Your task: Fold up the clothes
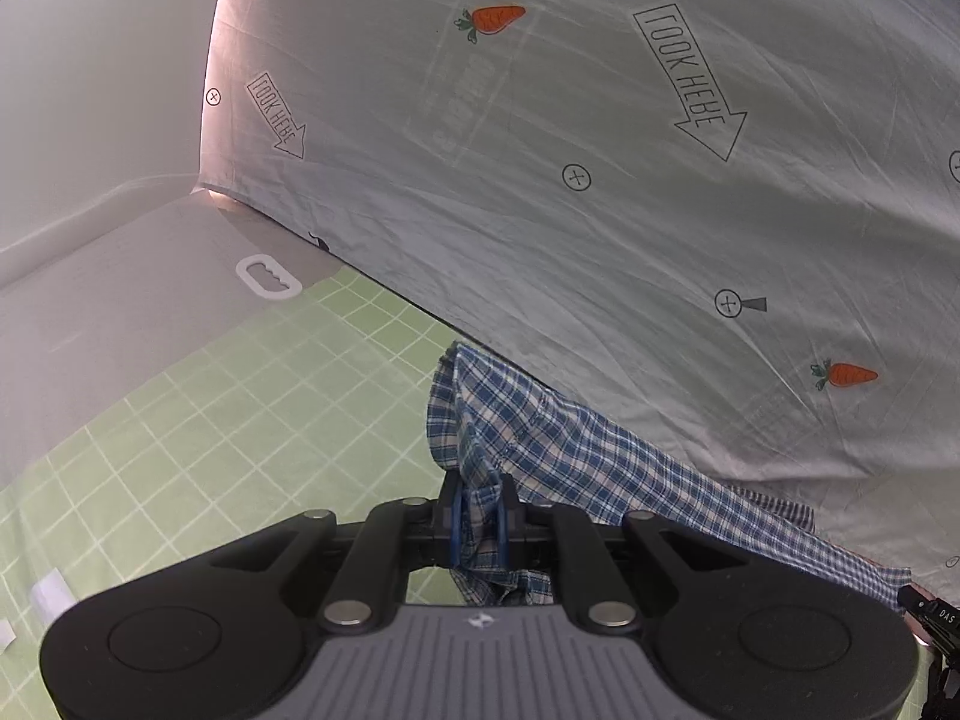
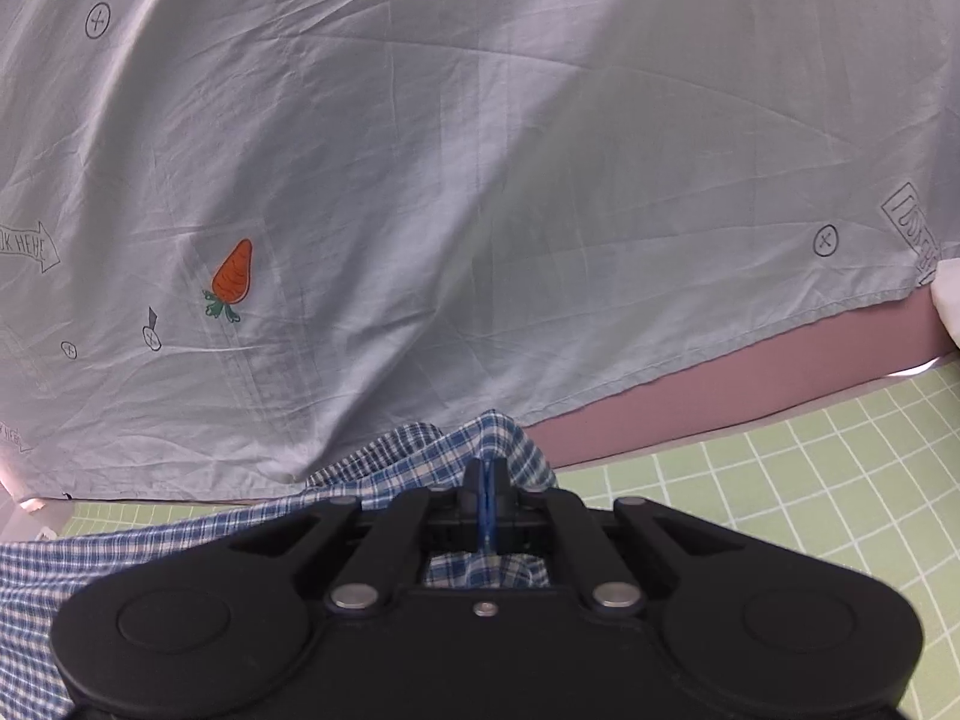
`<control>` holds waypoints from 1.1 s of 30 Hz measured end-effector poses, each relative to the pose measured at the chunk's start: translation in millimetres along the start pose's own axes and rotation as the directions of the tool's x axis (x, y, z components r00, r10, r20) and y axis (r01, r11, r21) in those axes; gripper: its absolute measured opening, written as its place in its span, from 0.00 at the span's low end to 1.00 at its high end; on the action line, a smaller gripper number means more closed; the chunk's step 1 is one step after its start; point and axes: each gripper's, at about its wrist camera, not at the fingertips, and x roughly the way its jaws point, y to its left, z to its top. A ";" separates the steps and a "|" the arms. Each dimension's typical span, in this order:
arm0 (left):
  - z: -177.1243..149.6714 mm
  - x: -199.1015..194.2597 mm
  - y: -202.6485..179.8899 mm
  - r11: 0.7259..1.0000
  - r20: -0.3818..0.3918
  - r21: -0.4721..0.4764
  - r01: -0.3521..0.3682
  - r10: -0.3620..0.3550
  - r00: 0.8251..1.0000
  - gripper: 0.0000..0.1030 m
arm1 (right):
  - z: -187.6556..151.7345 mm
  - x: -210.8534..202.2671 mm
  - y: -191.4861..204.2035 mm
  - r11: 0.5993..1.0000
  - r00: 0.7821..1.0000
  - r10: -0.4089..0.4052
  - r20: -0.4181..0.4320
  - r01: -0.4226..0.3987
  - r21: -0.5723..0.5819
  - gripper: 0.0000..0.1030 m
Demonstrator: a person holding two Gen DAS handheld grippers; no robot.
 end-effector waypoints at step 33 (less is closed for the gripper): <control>-40.2 82.1 37.2 0.986 -0.194 -0.065 -0.157 0.141 0.971 0.11 | -19.2 77.5 -80.2 0.953 0.981 -0.040 -0.189 0.094 0.288 0.04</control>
